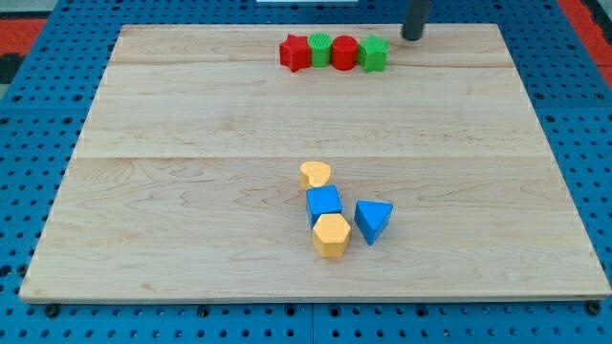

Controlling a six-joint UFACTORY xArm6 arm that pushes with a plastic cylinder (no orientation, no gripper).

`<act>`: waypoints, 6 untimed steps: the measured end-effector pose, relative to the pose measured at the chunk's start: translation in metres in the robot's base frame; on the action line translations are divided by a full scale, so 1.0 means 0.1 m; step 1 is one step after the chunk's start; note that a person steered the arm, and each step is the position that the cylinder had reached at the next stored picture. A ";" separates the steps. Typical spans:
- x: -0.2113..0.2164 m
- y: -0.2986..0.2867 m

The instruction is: Push the green star to the bottom

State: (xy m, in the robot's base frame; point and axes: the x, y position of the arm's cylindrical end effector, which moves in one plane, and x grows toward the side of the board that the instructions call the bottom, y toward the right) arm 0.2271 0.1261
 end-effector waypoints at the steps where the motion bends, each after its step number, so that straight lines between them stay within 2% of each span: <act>1: 0.49 -0.18; 2: 0.67 -0.17; 4: 0.34 -0.18; 5: 0.44 -0.75; 6: 1.00 -1.22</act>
